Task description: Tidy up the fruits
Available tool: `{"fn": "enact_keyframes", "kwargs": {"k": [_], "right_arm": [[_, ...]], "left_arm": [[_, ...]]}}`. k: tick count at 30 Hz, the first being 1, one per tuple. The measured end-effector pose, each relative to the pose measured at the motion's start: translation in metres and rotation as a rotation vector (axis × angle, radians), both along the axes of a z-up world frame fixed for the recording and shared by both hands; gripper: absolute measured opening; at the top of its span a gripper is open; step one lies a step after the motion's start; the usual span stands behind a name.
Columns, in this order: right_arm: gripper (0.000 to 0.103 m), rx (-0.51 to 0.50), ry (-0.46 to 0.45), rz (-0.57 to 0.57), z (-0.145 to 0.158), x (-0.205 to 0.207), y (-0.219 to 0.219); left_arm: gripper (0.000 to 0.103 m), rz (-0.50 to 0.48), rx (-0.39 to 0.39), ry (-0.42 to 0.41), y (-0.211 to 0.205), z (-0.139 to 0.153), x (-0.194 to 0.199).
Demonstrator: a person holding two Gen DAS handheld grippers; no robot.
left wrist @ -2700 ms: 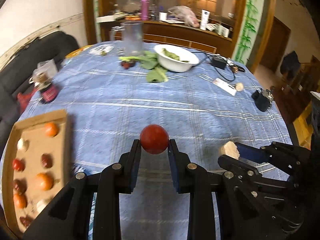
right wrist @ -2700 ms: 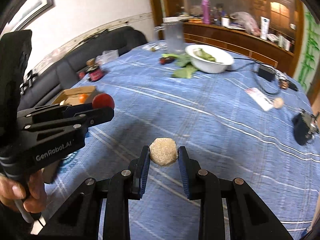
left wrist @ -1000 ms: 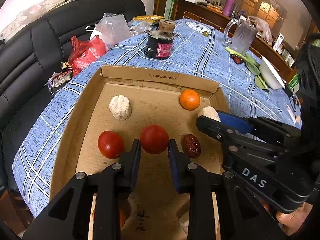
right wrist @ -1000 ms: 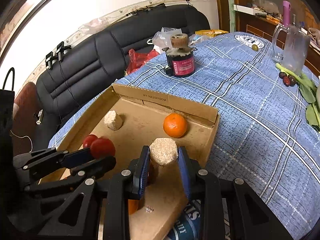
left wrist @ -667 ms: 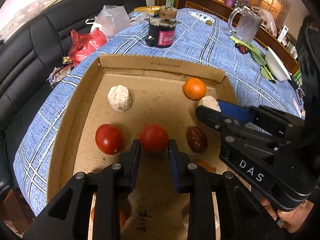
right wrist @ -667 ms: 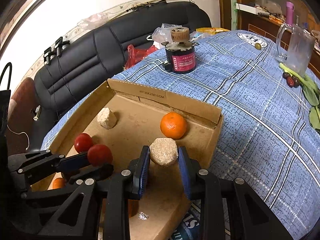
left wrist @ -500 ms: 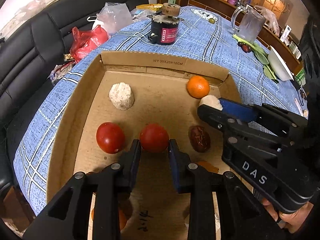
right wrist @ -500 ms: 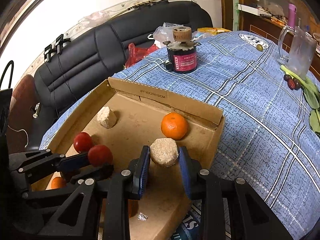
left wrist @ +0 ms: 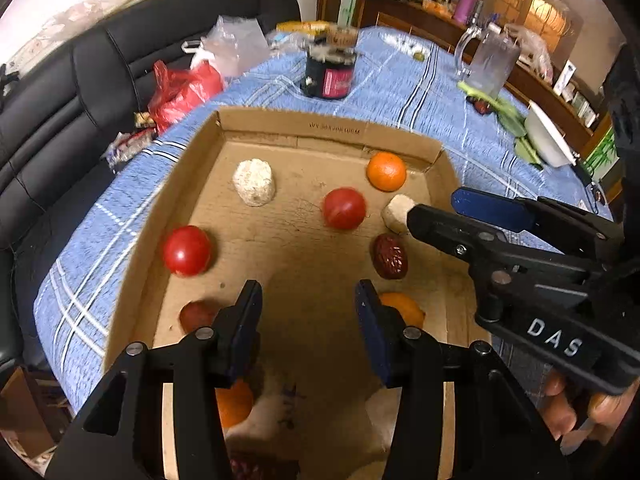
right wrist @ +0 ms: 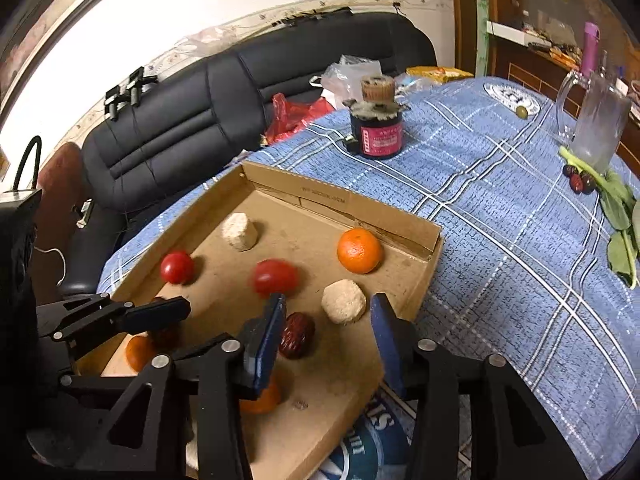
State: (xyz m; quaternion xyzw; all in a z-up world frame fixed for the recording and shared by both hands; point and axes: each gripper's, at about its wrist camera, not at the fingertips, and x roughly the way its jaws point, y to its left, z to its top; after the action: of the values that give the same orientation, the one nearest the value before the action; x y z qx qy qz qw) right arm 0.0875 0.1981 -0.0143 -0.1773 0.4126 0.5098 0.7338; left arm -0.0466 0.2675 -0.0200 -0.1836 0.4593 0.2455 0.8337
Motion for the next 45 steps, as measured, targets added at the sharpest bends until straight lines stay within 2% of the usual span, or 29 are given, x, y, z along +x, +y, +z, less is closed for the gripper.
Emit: {"fn": "enact_keyframes", "kwargs": {"k": [7, 11, 12, 17, 18, 20, 24, 27, 33, 45], "right_arm": [[0.051, 0.057, 0.038, 0.045, 0.015, -0.009, -0.025], [0.06, 0.055, -0.003, 0.118, 0.017, -0.023, -0.037], [0.061, 0.057, -0.009, 0.137, 0.017, -0.027, -0.039], [0.081, 0.067, -0.028, 0.247, 0.015, -0.051, -0.053], [0.084, 0.069, -0.032, 0.266, 0.014, -0.056, -0.055], [0.088, 0.073, -0.02, 0.321, 0.013, -0.065, -0.061], [0.088, 0.037, -0.028, 0.403, 0.007, -0.083, -0.068], [0.088, 0.014, -0.053, 0.457, 0.003, -0.094, -0.074], [0.088, -0.025, -0.107, 0.533, -0.004, -0.112, -0.088], [0.088, -0.05, -0.184, 0.593, -0.006, -0.128, -0.089]], "left_arm": [[0.048, 0.033, 0.075, -0.083, -0.013, 0.017, -0.041], [0.066, 0.047, 0.109, -0.116, -0.019, 0.029, -0.07], [0.067, 0.049, 0.118, -0.119, -0.02, 0.03, -0.074], [0.068, 0.037, 0.188, -0.125, -0.038, 0.038, -0.099], [0.07, 0.033, 0.199, -0.127, -0.043, 0.039, -0.104], [0.08, 0.022, 0.227, -0.128, -0.052, 0.041, -0.111], [0.081, 0.011, 0.282, -0.138, -0.068, 0.045, -0.123], [0.085, 0.018, 0.27, -0.148, -0.072, 0.046, -0.131], [0.085, 0.018, 0.256, -0.122, -0.082, 0.037, -0.14], [0.085, 0.007, 0.238, -0.091, -0.094, 0.03, -0.146]]}}
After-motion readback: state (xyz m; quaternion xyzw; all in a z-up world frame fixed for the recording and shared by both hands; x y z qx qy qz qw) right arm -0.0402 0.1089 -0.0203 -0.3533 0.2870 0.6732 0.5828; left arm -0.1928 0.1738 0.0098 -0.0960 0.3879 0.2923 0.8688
